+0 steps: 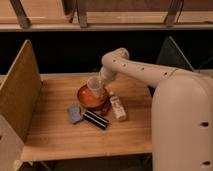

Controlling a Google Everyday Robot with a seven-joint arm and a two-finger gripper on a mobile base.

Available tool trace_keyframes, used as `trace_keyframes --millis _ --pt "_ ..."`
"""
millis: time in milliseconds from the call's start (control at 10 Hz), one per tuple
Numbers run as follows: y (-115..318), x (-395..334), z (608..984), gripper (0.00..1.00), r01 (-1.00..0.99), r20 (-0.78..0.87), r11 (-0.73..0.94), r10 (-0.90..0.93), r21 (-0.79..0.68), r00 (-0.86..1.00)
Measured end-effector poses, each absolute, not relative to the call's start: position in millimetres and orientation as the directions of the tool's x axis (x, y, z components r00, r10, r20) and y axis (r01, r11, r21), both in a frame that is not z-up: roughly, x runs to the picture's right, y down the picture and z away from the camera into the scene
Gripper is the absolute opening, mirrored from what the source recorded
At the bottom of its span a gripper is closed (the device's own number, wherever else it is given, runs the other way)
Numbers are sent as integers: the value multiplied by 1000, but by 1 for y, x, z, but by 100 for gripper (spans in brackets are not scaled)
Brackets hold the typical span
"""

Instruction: Place the ceramic cup in the ceramic bowl

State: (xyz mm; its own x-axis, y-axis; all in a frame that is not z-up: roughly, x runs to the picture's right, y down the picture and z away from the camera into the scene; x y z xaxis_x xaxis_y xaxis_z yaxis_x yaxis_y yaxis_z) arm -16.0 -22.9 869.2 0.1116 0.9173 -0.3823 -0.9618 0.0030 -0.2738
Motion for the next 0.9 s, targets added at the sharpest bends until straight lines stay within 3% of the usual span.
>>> trace_keyframes --millis 900 --pt "-6 -62 887 4 -931 -395 2 905 -365 157"
